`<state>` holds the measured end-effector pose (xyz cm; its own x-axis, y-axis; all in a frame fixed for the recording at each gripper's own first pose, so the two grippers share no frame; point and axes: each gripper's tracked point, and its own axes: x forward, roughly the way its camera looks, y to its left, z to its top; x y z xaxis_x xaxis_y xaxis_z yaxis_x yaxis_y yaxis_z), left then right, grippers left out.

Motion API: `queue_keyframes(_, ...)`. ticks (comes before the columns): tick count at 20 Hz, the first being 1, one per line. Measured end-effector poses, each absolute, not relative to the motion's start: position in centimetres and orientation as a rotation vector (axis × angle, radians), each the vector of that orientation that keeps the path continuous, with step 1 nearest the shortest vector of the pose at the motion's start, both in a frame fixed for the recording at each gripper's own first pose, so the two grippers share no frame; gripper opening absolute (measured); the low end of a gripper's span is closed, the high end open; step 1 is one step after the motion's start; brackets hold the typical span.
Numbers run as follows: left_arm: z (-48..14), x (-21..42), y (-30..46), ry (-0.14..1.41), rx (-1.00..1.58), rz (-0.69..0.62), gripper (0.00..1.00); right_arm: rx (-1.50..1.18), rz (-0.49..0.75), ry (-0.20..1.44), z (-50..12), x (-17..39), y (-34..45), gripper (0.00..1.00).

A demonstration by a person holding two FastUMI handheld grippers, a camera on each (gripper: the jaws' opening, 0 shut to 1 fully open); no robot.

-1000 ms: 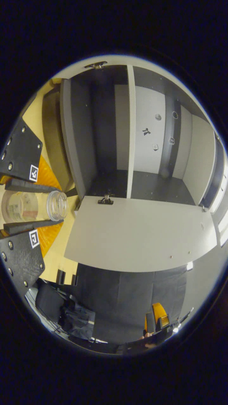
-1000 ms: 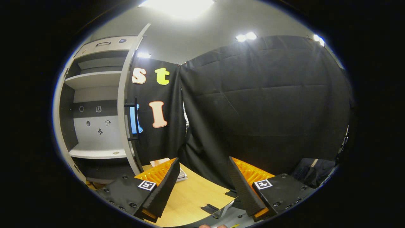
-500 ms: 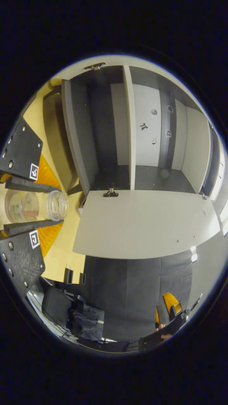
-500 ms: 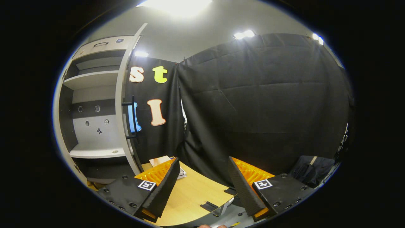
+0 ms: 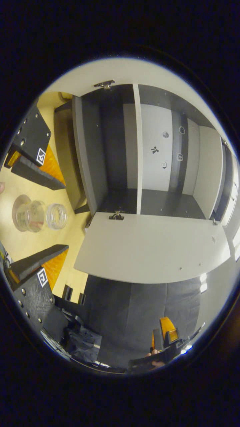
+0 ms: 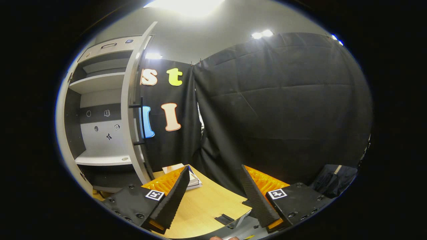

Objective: Grasp the bottle in the cabinet with the left hand and place it on the coaster, then close the right door with the right hand and the left door with the left hand.

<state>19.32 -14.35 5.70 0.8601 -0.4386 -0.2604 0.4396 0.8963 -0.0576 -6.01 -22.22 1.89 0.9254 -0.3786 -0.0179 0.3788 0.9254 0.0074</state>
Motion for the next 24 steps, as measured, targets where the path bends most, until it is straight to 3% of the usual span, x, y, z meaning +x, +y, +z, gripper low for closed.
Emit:
queue_keyframes(5,13.4,15.9,-12.3,0.226,-0.059,-0.285,0.95,0.005,-0.280,0.017,2.1,-1.6,-23.4,0.97)
queue_keyframes(9,19.4,14.9,-7.6,0.220,-0.018,0.024,1.00,0.051,-0.149,0.044,3.2,1.6,-23.1,0.97)
queue_keyframes(10,21.6,14.7,-6.9,0.197,-0.012,0.091,0.89,0.055,-0.113,0.044,3.9,2.3,-23.0,0.97)
queue_keyframes(11,23.7,14.4,-6.3,0.177,-0.003,0.146,1.00,0.050,-0.078,0.040,4.6,3.0,-23.1,0.97)
queue_keyframes(13,27.3,13.6,-5.0,0.142,0.029,0.235,1.00,0.022,-0.012,0.029,5.9,4.6,-23.1,0.97)
queue_keyframes(21,35.7,13.0,-2.9,0.094,0.013,0.418,1.00,0.025,0.241,-0.010,11.0,8.7,-19.7,0.97)
queue_keyframes(22,36.1,12.9,-2.8,0.096,0.014,0.424,1.00,0.022,0.263,-0.028,12.0,9.1,-19.2,0.92)
queue_keyframes(24,37.1,13.0,-2.5,0.089,-0.003,0.419,1.00,0.007,0.287,-0.050,13.2,10.2,-18.7,0.97)
